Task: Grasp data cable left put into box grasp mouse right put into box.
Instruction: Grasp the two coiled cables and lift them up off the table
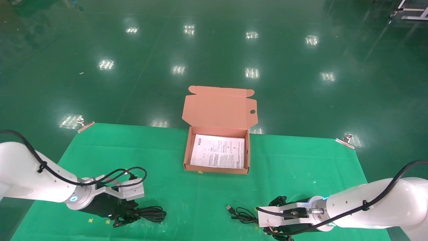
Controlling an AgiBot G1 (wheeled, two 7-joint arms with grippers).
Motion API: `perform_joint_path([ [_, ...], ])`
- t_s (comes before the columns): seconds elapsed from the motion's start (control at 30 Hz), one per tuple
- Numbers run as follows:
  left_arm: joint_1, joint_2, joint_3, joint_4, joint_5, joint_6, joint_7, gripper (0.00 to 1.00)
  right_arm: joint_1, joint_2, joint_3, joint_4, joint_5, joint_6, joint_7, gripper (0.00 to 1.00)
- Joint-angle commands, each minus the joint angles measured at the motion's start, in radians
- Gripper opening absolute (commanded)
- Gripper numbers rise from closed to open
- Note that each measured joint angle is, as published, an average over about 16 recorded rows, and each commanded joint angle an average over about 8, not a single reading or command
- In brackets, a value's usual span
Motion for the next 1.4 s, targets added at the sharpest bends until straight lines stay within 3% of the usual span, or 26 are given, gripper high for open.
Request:
perform_joint_path([
  [0.03, 0.0, 0.0, 0.0, -0.001, 0.0, 0.0, 0.0, 0.0, 0.0, 0.0, 0.0, 0.001, 0.0, 0.0, 0.0, 0.0],
  [0.97, -0.002, -0.002, 0.0, -0.005, 0.0, 0.002, 0.0, 0.0, 0.001, 0.008, 0.006, 0.007, 0.007, 0.0, 0.002, 0.0],
  [1.17, -0.022, -0.022, -0.007, -0.052, -0.005, 0.009, 0.012, 0.0, 0.002, 0.078, 0.044, 0.076, 0.044, 0.0, 0.034, 0.0],
  [1.4, -0.06, -0.066, -0.018, -0.194, 0.001, 0.016, -0.006, 0.0, 0.012, 0.214, 0.128, 0.208, 0.084, 0.035, 0.149, 0.0],
])
